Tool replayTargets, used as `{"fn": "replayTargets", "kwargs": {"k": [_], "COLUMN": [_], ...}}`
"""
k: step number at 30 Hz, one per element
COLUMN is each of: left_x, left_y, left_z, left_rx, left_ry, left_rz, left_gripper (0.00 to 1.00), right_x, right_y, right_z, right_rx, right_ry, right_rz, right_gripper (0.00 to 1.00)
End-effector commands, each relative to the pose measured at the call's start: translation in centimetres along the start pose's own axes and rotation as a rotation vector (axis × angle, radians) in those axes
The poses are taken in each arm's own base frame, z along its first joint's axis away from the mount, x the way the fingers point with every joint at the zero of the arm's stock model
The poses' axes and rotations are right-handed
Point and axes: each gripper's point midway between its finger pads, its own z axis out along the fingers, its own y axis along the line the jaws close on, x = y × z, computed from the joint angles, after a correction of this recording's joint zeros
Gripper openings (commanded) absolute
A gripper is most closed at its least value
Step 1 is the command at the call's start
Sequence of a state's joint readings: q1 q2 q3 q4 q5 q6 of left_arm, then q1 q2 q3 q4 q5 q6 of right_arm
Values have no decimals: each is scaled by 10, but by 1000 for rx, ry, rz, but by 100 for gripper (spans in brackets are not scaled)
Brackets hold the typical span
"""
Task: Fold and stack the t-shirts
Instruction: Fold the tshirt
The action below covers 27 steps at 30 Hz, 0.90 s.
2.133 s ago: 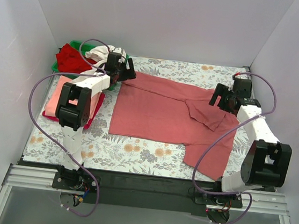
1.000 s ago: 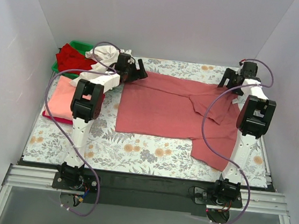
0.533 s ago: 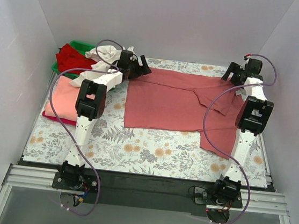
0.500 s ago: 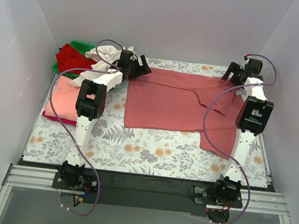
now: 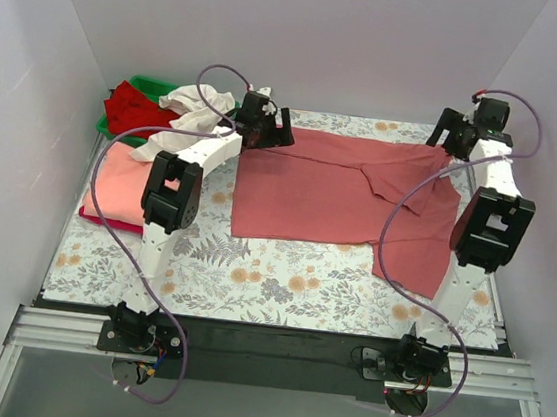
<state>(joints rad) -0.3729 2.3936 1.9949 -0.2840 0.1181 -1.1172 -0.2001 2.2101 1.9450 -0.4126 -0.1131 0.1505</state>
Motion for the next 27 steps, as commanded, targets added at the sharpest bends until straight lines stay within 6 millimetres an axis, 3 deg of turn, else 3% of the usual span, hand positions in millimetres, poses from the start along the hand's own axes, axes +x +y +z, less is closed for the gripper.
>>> {"fn": "replayTargets", "kwargs": {"k": [1,2,3,4,5,6,7,8,9,10,11,12,14,15,16,18,19,24,27], "left_x": [-33,-25,-31,-28,3,11,3,38,50,47,75,104,123,132,157,162,176,192,195], "left_y": [-44,-48,-57,-59,-41,-37,-45,-30,-27,-34,-31,-14,-14,-16,-1,9,21,40,45], "left_z": [-81,-91,-114,-127,-130,-139,-167,-170,-181,-203,-218,-220,-240,-246,-247,-260,-261,-261,-252], "left_rx": [-8,-10,6,10,-45,-57,-32,-63,-68,-40,-50,-88,-70,-53,-82,-104,-133,-192,-226], "left_ry": [-98,-88,-112,-115,-67,-66,-121,-67,-67,-111,-105,-63,-60,-49,-15,-51,-37,-47,-52], "left_rz": [72,72,67,40,12,-8,-45,-59,-73,-89,-110,-121,-162,-198,-203,-238,-249,-318,-352], "left_gripper": [89,90,90,90,91,91,91,91,91,92,92,93,93,93,93,93,93,93,85], "right_x": [-18,-19,9,23,20,57,63,60,96,104,120,129,158,167,172,189,193,213,211], "right_y": [15,19,13,14,17,7,8,12,4,2,1,1,-2,-3,-5,-6,-7,-10,-7], "right_z": [-72,-97,-99,-107,-133,-133,-142,-166,-165,-173,-194,-199,-210,-213,-216,-224,-227,-234,-236], "right_rx": [41,49,78,78,98,132,133,126,144,157,163,158,162,166,172,168,167,162,134], "right_ry": [-77,-102,-52,-34,-79,-19,-38,-94,-43,-52,-88,-91,-90,-93,-103,-118,-128,-191,-235], "right_rz": [-42,-46,-40,-39,-36,-24,-20,-13,-2,12,50,73,106,122,142,161,173,218,233], "right_gripper": [98,98,98,98,98,98,98,98,98,98,98,98,98,98,98,98,98,98,98]}}
